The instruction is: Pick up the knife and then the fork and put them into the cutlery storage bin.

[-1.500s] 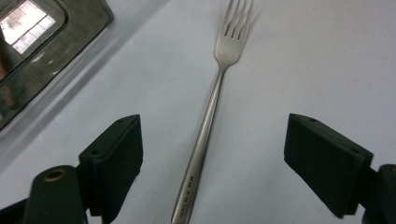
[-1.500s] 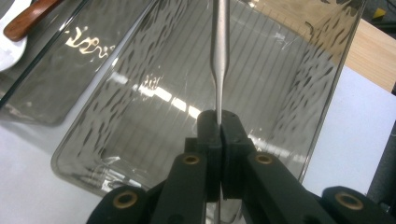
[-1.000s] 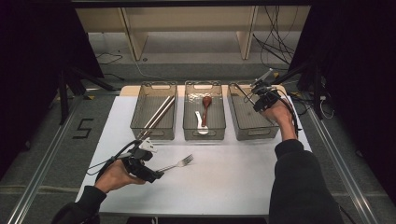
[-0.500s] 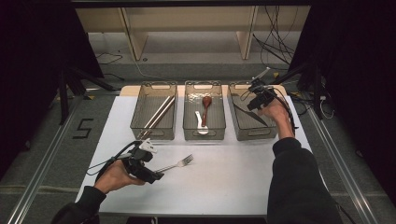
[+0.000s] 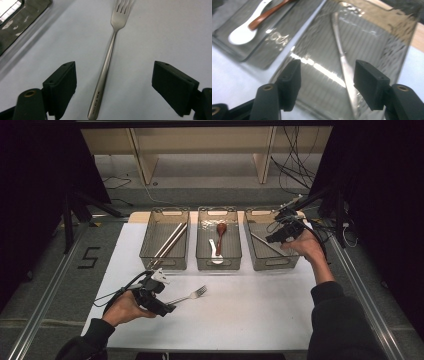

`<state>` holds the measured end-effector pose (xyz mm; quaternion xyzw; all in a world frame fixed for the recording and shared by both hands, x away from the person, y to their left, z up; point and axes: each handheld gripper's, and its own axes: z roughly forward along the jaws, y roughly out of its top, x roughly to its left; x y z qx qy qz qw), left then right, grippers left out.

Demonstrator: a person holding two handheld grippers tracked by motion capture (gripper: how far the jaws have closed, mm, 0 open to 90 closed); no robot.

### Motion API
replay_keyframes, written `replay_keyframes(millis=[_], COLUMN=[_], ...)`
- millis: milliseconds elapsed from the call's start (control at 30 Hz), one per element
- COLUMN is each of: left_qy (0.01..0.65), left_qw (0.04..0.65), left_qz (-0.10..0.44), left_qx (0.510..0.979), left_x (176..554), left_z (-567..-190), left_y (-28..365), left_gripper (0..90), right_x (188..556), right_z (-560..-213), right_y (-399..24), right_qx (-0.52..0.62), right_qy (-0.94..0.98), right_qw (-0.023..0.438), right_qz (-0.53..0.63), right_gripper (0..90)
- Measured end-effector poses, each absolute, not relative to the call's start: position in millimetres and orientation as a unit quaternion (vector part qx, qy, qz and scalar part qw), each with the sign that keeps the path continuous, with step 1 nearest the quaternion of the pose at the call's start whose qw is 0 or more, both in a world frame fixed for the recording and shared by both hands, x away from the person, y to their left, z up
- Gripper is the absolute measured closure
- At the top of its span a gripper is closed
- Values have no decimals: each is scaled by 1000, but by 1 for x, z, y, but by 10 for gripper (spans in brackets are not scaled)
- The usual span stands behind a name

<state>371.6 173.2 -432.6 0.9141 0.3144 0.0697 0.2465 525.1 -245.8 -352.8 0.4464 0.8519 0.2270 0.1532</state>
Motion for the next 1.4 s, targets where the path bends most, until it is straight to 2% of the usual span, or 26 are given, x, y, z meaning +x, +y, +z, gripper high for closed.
replay_keyframes(millis=[167, 600, 833, 1133, 1400], left_qy=[315, 309, 302, 295, 289], left_qw=[240, 210, 174, 148, 148], left_qz=[66, 66, 57, 49, 42], left_qx=[916, 925, 936, 943, 945], left_x=[373, 376, 379, 385, 388], left_z=[-434, -435, -441, -450, -455], left_y=[175, 175, 175, 171, 169], left_gripper=[190, 216, 274, 415, 473], right_x=[502, 432, 409, 390, 375], right_z=[-358, -368, -376, -385, -397], right_y=[-240, -225, -218, -211, -213], right_qx=[423, 362, 346, 325, 323], right_qy=[863, 881, 888, 897, 901], right_qw=[131, 111, 105, 104, 94], right_qz=[244, 283, 285, 282, 273], right_gripper=[340, 326, 316, 314, 309])
